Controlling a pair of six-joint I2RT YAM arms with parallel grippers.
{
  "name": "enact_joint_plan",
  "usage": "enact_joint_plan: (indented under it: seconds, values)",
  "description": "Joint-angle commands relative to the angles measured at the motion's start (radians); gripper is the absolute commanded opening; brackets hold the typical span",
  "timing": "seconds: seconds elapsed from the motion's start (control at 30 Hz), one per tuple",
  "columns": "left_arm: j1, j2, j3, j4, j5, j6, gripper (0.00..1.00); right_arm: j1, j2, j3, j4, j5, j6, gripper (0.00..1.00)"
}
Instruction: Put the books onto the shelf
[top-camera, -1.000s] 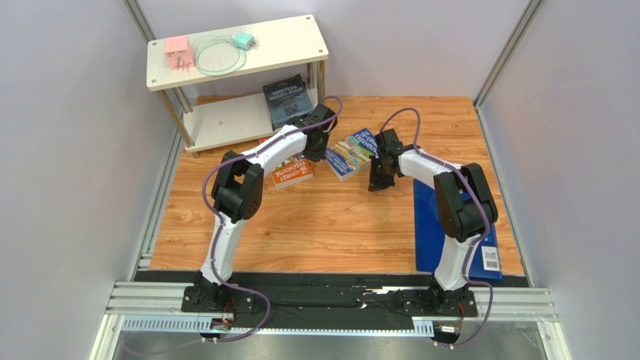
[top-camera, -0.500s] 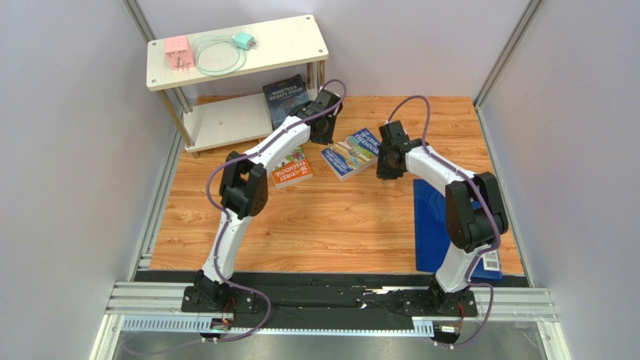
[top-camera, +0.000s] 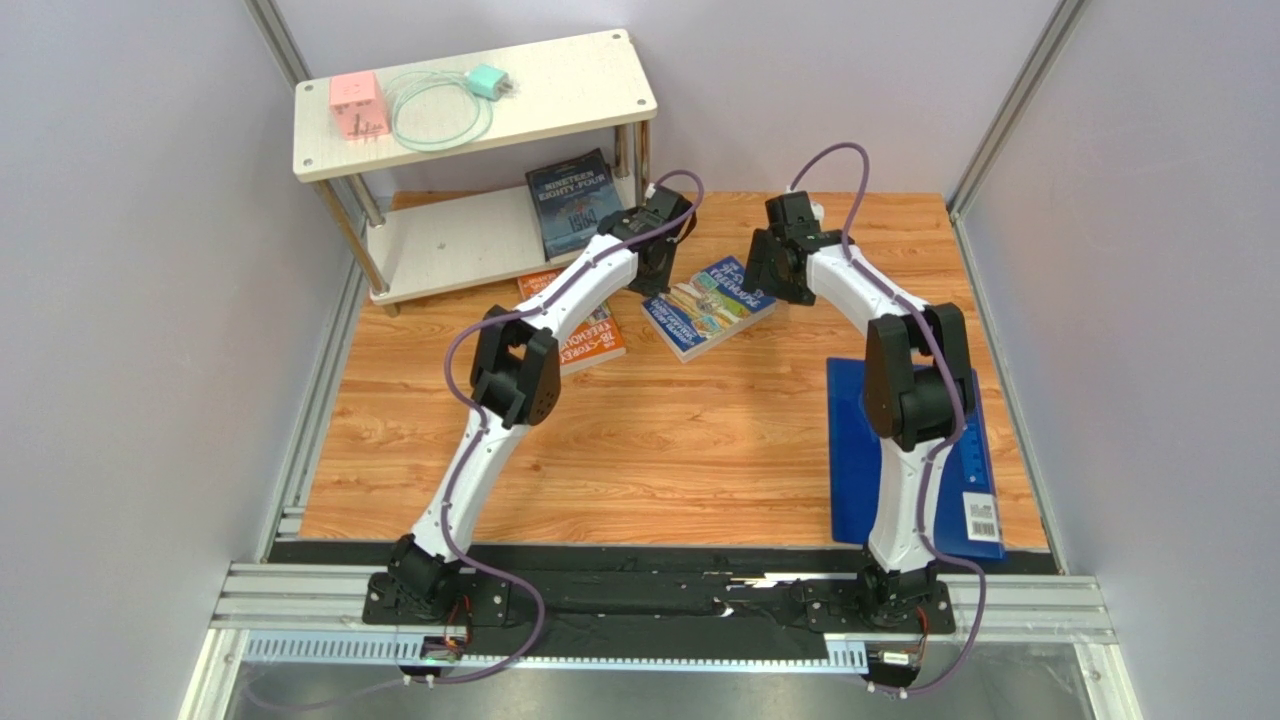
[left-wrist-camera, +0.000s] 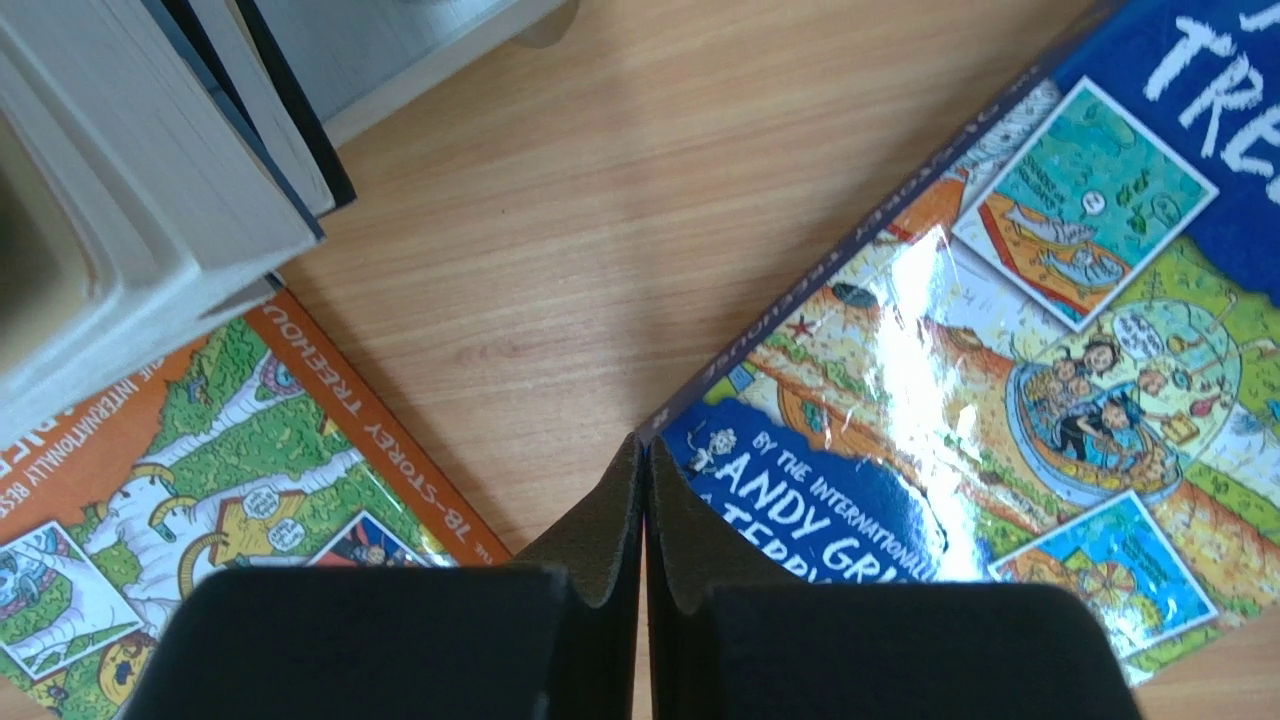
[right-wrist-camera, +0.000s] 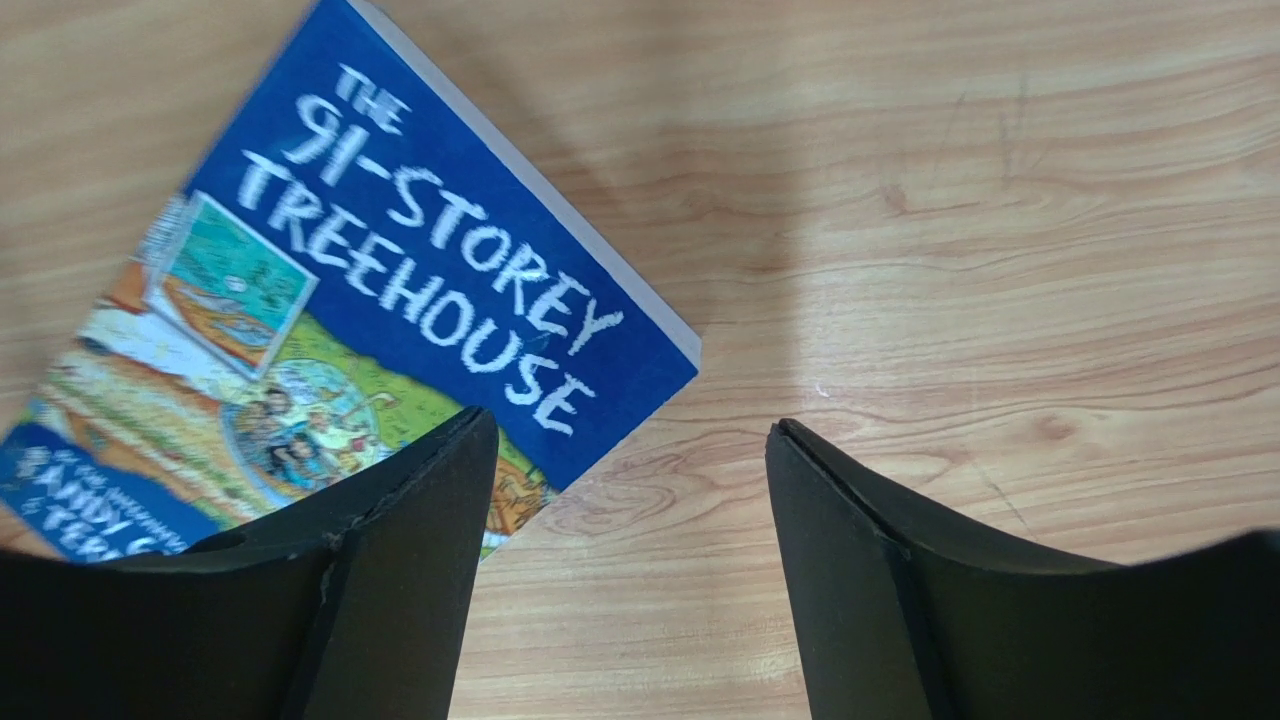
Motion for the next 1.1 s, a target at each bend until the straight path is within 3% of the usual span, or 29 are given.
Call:
enact_joint_plan:
  seconds: [0.0,0.27,0.57,0.87,1.07]
  values:
    - [-0.007,0.045,0.116,-0.071,-0.057,0.0,0.0,0.005,0.023,0.029,-0.036,-0.012,0.007,0.71]
    - [-0.007,0.116,0.185,-0.103,0.025,0.008,0.0,-0.01,-0.061,-0.143,0.063,-0.144,0.073,0.73]
    - [-0.025,0.085,0.118,-0.097,0.202,0.052,0.0,-0.01,-0.026,-0.16,0.163,-0.328,0.095,0.73]
    - [-0.105,-0.097,-0.21,-0.096,0.339,-0.009,0.0,0.025,-0.029,-0.195,0.198,-0.474,0.053,0.72]
    - [-0.134,-0.232,-0.474,0.039,0.34,-0.088,0.0,0.036,-0.072,-0.31,0.27,-0.548,0.058,0.72]
